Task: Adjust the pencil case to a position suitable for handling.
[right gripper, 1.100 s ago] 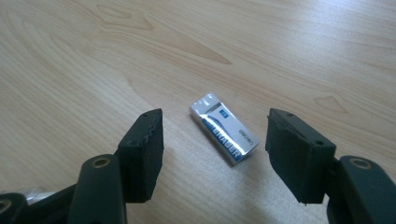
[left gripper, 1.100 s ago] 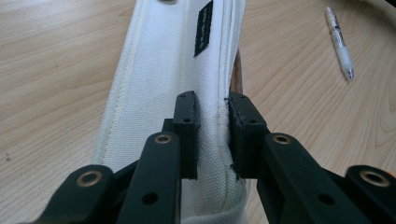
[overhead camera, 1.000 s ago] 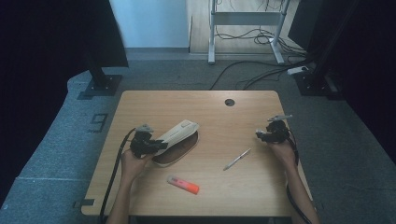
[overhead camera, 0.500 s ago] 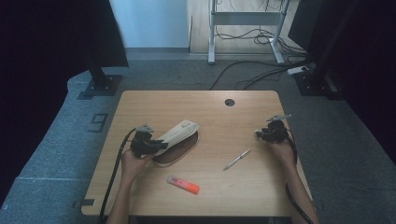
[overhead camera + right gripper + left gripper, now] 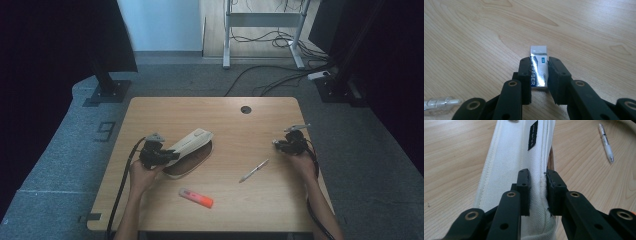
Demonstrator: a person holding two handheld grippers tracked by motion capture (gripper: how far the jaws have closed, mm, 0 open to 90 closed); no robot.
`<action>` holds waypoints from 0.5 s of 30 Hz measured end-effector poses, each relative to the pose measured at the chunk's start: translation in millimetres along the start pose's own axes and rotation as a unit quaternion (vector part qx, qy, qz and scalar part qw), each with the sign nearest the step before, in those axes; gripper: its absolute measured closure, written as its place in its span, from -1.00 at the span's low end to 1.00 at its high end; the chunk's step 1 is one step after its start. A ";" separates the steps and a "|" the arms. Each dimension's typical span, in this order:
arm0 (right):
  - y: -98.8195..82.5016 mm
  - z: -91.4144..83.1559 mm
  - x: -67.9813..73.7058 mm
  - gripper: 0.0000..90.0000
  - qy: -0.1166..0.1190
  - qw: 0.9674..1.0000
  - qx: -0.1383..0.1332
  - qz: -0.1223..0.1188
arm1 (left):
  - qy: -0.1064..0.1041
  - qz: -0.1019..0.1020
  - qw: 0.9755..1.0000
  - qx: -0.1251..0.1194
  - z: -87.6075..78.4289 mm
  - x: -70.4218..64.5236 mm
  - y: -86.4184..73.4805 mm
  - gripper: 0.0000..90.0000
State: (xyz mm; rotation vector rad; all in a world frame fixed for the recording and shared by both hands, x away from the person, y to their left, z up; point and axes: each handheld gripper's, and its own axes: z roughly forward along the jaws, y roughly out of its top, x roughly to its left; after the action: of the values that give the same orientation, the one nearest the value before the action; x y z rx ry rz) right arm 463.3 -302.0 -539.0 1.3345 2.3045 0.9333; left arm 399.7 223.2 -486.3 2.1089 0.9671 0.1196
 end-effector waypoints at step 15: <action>7.5 -25.2 13.1 0.59 0.014 0.999 -0.032 -0.005 | 0.002 -0.001 1.000 -0.005 -1.1 -0.5 0.0 0.66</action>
State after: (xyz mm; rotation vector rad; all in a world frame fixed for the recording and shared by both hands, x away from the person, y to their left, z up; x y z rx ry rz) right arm 447.3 -297.7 -514.8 1.2901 2.2792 1.0189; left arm 398.9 223.5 -485.5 2.0990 0.9683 0.1291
